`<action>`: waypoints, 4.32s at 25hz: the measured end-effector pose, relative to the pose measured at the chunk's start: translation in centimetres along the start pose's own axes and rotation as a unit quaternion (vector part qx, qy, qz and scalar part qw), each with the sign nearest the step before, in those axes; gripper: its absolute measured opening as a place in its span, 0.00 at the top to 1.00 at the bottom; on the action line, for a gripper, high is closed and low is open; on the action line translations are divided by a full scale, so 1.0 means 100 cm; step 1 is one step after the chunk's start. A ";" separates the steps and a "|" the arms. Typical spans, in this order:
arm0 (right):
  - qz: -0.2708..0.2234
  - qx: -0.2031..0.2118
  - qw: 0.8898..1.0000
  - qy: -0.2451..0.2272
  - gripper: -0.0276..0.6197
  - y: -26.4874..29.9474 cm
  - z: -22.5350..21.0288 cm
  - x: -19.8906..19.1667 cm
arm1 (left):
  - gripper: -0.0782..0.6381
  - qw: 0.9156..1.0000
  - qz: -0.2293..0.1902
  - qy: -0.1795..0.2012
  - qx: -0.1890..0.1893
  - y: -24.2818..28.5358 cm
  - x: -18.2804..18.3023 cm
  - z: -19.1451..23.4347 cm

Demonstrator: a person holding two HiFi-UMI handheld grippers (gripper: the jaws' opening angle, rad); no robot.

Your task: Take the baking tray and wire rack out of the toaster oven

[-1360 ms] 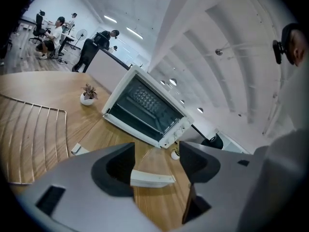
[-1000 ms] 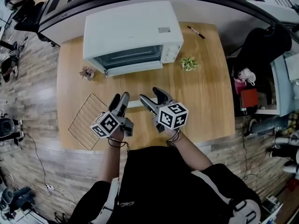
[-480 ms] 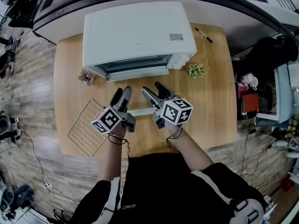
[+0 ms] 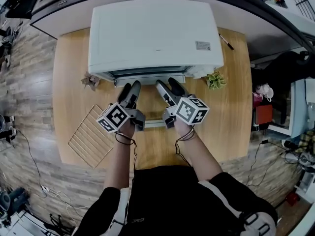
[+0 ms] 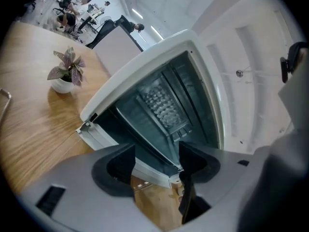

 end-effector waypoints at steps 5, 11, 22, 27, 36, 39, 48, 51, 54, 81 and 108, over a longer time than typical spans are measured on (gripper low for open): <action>0.003 -0.015 0.996 0.089 0.46 0.023 -0.021 0.004 | 0.48 0.998 -0.029 -0.050 -0.020 0.018 0.008 0.018; 0.004 -0.029 0.991 0.131 0.46 0.047 -0.035 0.011 | 0.48 0.997 -0.041 -0.066 -0.019 0.035 0.019 0.035; -0.008 -0.038 0.983 0.180 0.52 0.077 -0.046 0.025 | 0.49 0.994 -0.070 -0.088 -0.015 0.055 0.034 0.056; -0.015 -0.047 0.973 0.225 0.68 0.082 -0.054 0.026 | 0.65 0.993 -0.076 -0.089 0.016 0.055 0.034 0.065; -0.012 -0.053 0.967 0.248 0.75 0.081 -0.058 0.022 | 0.69 0.992 -0.083 -0.093 0.028 0.050 0.032 0.065; -0.006 -0.049 0.967 0.251 0.75 0.077 -0.058 0.020 | 0.69 0.992 -0.080 -0.093 0.032 0.047 0.030 0.064; 0.001 -0.051 0.960 0.277 0.77 0.063 -0.059 0.008 | 0.69 0.991 -0.065 -0.101 0.057 0.033 0.020 0.058; 0.005 -0.053 0.960 0.275 0.77 0.057 -0.059 0.004 | 0.69 0.991 -0.062 -0.102 0.061 0.027 0.016 0.056; 0.013 -0.054 0.960 0.273 0.77 0.051 -0.059 0.000 | 0.69 0.991 -0.056 -0.099 0.070 0.021 0.012 0.053; 0.052 -0.054 0.959 0.274 0.78 0.002 -0.061 -0.035 | 0.70 0.990 -0.044 -0.090 0.102 -0.029 -0.023 0.032; 0.069 -0.047 0.960 0.269 0.78 -0.051 -0.058 -0.064 | 0.70 0.988 -0.020 -0.072 0.132 -0.076 -0.054 0.004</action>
Point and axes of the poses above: the fingertips, and each gripper's own axes: y forward along the fingers, z to its left, x out of its top, the point moved 4 cm from there along -y, backward along the fingers, and after that the axes turned 15 degrees about -x, right-handed, at the moved point
